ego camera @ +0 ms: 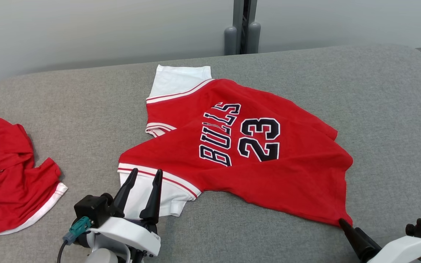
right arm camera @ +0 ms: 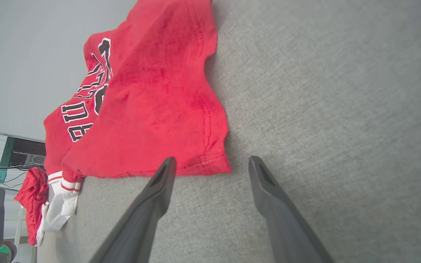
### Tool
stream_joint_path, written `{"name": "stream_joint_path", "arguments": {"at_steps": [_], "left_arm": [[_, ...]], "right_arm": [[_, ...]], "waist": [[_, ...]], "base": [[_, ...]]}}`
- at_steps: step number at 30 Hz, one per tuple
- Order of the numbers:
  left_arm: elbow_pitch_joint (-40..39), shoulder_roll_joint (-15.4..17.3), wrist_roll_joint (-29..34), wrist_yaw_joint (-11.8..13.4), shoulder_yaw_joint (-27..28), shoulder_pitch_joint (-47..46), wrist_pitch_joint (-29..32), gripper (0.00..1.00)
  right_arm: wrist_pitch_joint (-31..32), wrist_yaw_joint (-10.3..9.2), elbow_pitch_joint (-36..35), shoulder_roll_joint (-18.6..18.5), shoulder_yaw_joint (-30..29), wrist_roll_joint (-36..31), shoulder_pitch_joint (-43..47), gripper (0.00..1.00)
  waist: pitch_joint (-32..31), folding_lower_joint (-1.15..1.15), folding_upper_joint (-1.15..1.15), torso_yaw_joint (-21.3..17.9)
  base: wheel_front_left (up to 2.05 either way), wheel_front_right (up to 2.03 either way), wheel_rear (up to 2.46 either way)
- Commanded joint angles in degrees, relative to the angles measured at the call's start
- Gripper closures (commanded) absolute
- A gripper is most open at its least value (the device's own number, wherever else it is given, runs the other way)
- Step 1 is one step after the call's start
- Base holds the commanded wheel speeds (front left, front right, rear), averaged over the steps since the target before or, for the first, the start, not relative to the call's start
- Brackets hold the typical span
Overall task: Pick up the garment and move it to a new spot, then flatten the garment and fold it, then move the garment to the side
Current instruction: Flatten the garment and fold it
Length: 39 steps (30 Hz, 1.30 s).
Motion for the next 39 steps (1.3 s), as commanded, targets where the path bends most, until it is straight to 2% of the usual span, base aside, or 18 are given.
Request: {"name": "stream_joint_path", "arguments": {"at_steps": [1,10,11,12,13,22,30,39], "left_arm": [[-0.06,0.22,0.13,-0.33,0.27,-0.78,-0.01,0.00],[0.13,0.22,0.03,-0.36,-0.08,-1.10,-0.01,0.00],[0.15,0.23,0.21,-0.36,-0.12,-1.18,-0.01,0.00],[0.16,0.22,0.29,-0.36,-0.06,-1.24,-0.01,0.00],[0.15,0.23,0.28,-0.36,0.00,-1.24,-0.01,0.00],[1.54,0.23,0.59,-0.38,0.65,0.09,-0.01,0.00],[6.67,1.45,0.00,-0.38,-0.81,0.83,1.68,0.00],[11.69,1.81,-0.84,3.44,0.24,0.18,5.57,0.00]], "right_arm": [[-0.68,0.00,1.30,-0.19,-0.05,-0.42,-1.15,0.00],[-0.79,0.00,5.46,0.40,0.77,1.18,-3.30,0.02],[-0.72,0.00,5.67,0.43,1.04,1.30,-3.42,0.53],[-0.87,0.00,5.79,0.39,1.16,1.45,-3.55,0.93],[-1.13,0.00,5.90,0.26,1.24,1.50,-3.67,1.00],[-5.70,0.00,2.06,-2.70,2.23,0.69,-4.73,1.00],[-8.96,0.00,-0.22,-4.56,3.79,0.14,-5.65,1.00],[-10.42,0.00,0.67,-5.38,5.79,0.69,-6.13,1.00]], "waist": [[0.44,0.00,0.00,0.43],[0.96,0.00,0.00,1.40],[1.01,0.00,0.00,1.57],[1.04,0.00,0.00,1.72],[1.01,0.00,0.00,1.87],[-0.11,0.00,0.00,2.80],[-1.24,0.00,0.00,3.70],[-1.10,0.00,0.00,4.52]], "base": [[0.00,0.00,0.00],[0.00,0.00,0.00],[0.00,0.00,0.00],[0.00,0.00,0.00],[0.00,0.00,0.00],[0.00,0.00,0.00],[0.00,0.00,0.00],[0.00,0.00,0.00]]}}
